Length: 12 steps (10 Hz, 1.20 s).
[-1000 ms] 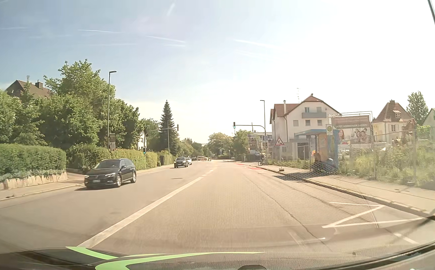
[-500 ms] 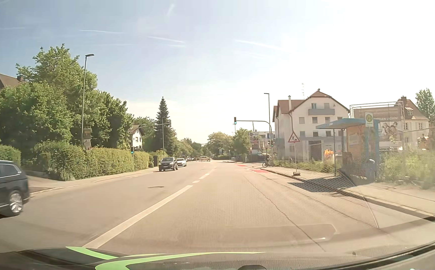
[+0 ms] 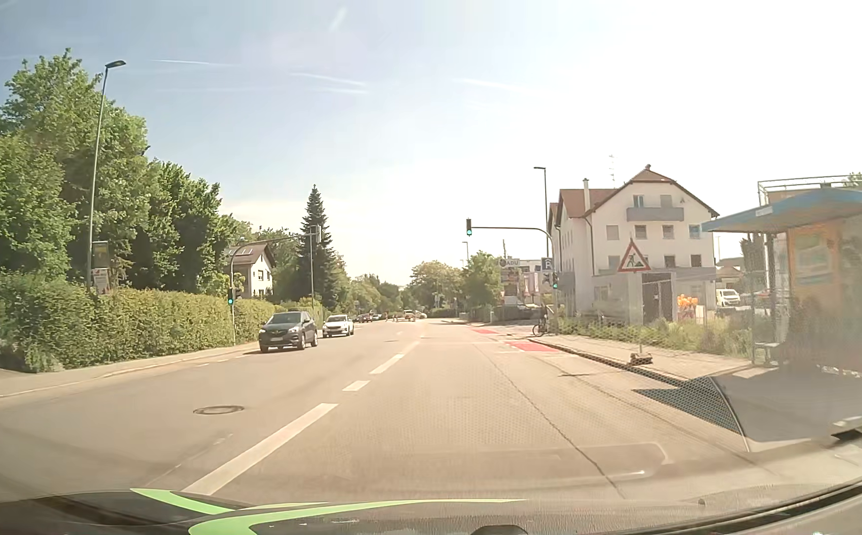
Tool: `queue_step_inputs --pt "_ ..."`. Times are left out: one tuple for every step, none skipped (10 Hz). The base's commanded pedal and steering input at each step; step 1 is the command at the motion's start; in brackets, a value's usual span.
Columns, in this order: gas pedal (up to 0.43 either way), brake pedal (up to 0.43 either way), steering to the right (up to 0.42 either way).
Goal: Follow the waypoints while adhering to traffic rules and regulations
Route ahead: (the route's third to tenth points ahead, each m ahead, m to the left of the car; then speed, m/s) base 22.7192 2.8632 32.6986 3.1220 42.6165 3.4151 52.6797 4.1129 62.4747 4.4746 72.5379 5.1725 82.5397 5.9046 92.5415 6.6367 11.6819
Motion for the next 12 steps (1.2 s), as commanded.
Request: queue_step_inputs --pt "0.039 0.000 -0.004" --pt "0.039 0.000 -0.004" --pt "0.039 0.000 -0.004" --pt "0.020 0.000 -0.004" --pt "0.008 0.000 -0.004" --pt "0.008 0.000 -0.004" --pt "0.008 0.000 -0.004" --pt "0.008 0.000 -0.004" --pt "0.008 0.000 -0.004" --pt "0.008 0.000 -0.004" --pt "0.008 0.000 -0.004" --pt "0.008 0.000 -0.004"
